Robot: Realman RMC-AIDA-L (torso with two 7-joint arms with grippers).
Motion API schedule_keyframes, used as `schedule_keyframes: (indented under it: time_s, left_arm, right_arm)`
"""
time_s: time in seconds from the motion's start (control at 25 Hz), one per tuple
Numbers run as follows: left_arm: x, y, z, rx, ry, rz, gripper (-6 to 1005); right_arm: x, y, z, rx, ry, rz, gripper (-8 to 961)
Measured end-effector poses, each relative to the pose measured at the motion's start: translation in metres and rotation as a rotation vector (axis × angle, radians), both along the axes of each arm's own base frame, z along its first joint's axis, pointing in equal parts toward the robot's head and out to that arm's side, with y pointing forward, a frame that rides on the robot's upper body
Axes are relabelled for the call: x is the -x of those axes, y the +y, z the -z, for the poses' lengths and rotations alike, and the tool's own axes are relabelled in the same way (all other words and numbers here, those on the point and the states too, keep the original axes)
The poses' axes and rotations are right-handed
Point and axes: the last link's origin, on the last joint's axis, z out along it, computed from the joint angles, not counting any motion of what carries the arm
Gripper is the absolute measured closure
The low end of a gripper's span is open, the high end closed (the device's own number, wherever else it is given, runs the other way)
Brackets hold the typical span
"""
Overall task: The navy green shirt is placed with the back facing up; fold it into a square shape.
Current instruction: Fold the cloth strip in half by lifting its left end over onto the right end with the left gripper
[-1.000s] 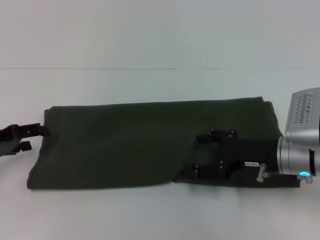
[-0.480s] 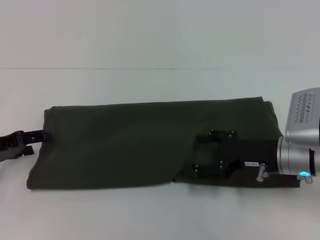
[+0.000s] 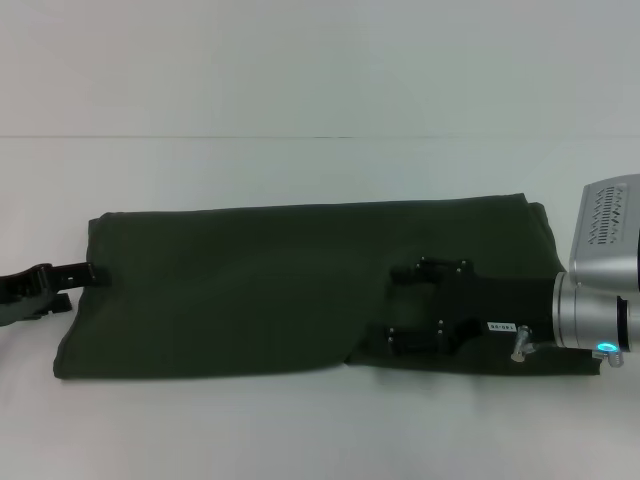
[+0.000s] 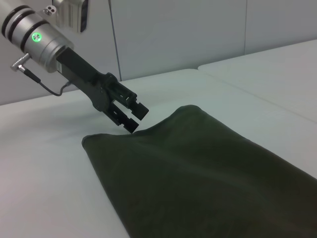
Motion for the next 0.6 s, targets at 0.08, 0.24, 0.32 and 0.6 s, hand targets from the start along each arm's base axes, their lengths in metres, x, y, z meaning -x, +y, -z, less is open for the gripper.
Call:
schedule_keyframes:
  time_s: [0.08,0.24,0.32,0.6]
  left_arm:
    - [-0.0003,-0.0003,0.0009,0.002,-0.002,0.001,133]
    - [-0.0015,-0.0012,0.0038,0.011,-0.006,0.004,133]
    - [-0.0024,-0.0014,0.0059,0.02,-0.003,0.008,133]
    - [-0.0055,-0.0006,0.0093,0.033,-0.007,0.015,134]
  right_arm:
    - [0.0002,0.0001,0.0,0.0,0.002,0.0,39]
    - [0.0003,0.0,0.0,0.0,0.002,0.0,40]
    - [0.0004,-0.0001,0.0001,0.001,0.002,0.0,40]
    - [0.0005,-0.0004,0.0004,0.004,0.003,0.002,43]
